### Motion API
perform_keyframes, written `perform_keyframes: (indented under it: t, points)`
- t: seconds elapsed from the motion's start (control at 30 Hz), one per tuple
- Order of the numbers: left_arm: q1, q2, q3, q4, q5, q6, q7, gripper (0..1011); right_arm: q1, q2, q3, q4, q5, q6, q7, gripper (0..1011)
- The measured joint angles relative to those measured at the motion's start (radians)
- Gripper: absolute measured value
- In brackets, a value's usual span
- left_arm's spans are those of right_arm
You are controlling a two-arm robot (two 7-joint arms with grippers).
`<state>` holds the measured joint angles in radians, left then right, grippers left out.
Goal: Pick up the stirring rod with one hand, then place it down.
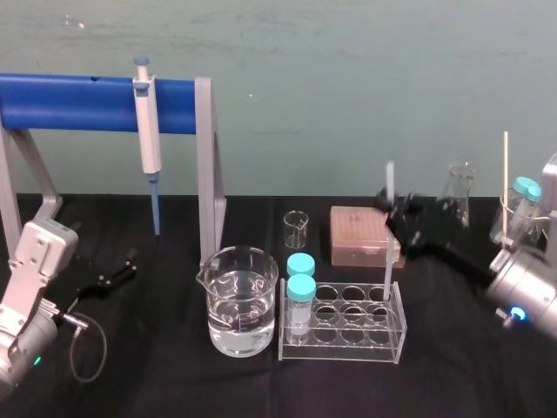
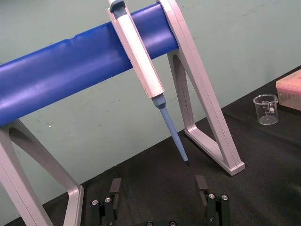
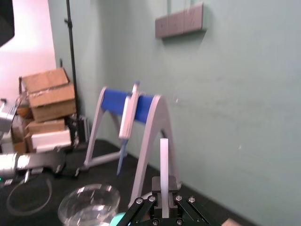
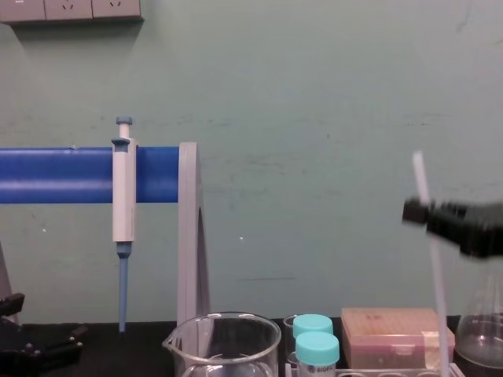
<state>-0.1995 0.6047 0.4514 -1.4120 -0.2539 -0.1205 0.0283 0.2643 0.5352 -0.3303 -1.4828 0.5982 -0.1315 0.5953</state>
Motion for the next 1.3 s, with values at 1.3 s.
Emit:
perform_keyframes:
  t: [1.3]
  points:
    - [0.0,0.0,0.0,0.0,0.0,0.0,0.0,1000,0.183,-0.074,0.033,0.164,-0.042,-0.031,0.011,72]
